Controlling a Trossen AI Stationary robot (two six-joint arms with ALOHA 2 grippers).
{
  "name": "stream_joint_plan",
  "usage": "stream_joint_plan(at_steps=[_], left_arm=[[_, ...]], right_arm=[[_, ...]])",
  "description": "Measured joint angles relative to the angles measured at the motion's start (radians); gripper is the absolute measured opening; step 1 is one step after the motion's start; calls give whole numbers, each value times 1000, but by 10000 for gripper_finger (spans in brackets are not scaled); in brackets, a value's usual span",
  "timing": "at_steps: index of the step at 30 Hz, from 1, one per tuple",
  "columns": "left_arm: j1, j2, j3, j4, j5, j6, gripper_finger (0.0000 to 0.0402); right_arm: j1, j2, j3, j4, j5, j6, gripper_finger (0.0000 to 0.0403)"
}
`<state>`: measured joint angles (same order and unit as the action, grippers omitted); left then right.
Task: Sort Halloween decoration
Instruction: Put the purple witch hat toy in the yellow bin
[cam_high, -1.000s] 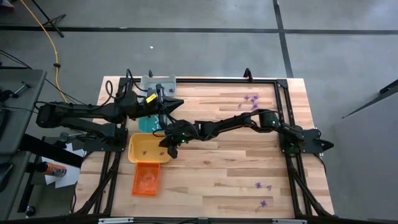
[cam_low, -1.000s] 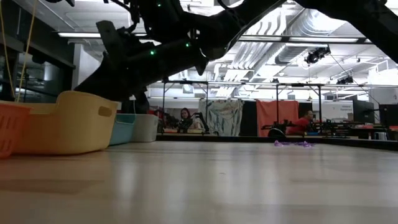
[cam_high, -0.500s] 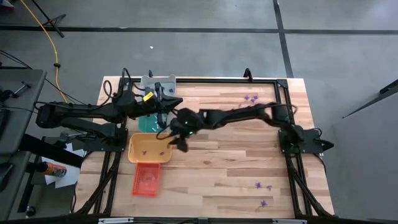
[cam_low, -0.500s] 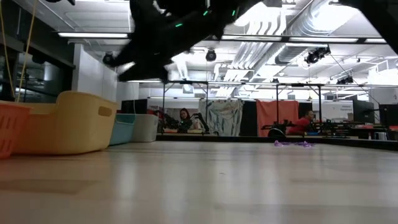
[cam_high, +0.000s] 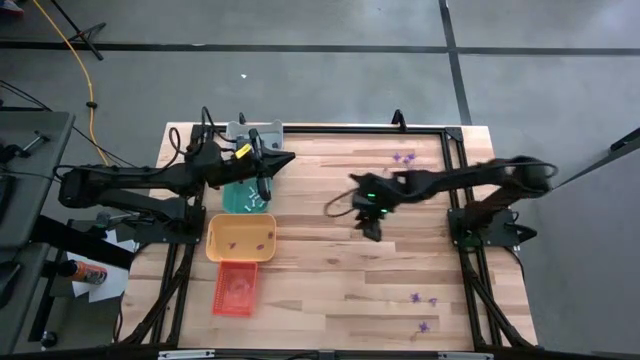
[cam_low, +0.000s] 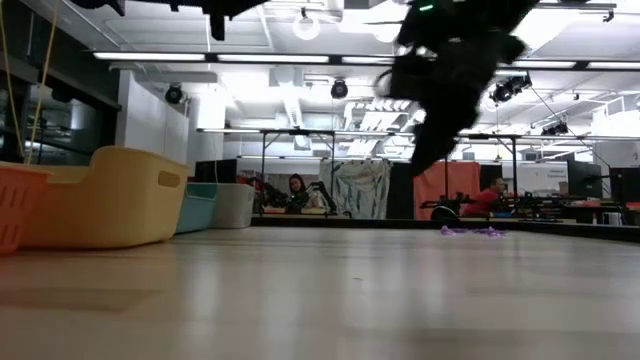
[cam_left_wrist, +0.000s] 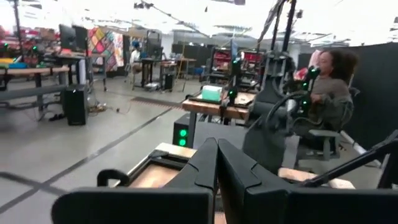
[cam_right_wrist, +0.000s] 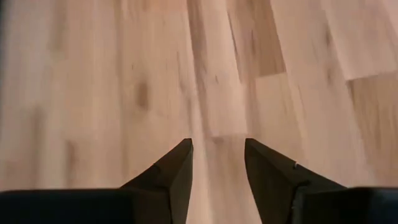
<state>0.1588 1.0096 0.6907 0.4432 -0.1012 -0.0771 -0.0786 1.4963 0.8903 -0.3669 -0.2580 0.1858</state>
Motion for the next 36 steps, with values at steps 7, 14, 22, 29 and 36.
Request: stream_joint_plan(at_steps=[7, 14, 22, 29, 36], left_arm=[[13, 58, 0, 21, 11, -63, 0], [9, 151, 0, 53, 98, -73, 0], [5, 246, 0, 217, 276, -157, 0], [0, 261, 0, 237, 307, -157, 0], [-18, 261, 0, 236, 302, -156, 0]], right_arm=[[0, -260, -296, 550, 102, 287, 138], [-38, -280, -312, 888, 201, 166, 138], [-52, -280, -230, 898, 198, 67, 130], [-51, -279, -216, 909, 177, 66, 48], [-51, -279, -215, 918, 177, 74, 14]])
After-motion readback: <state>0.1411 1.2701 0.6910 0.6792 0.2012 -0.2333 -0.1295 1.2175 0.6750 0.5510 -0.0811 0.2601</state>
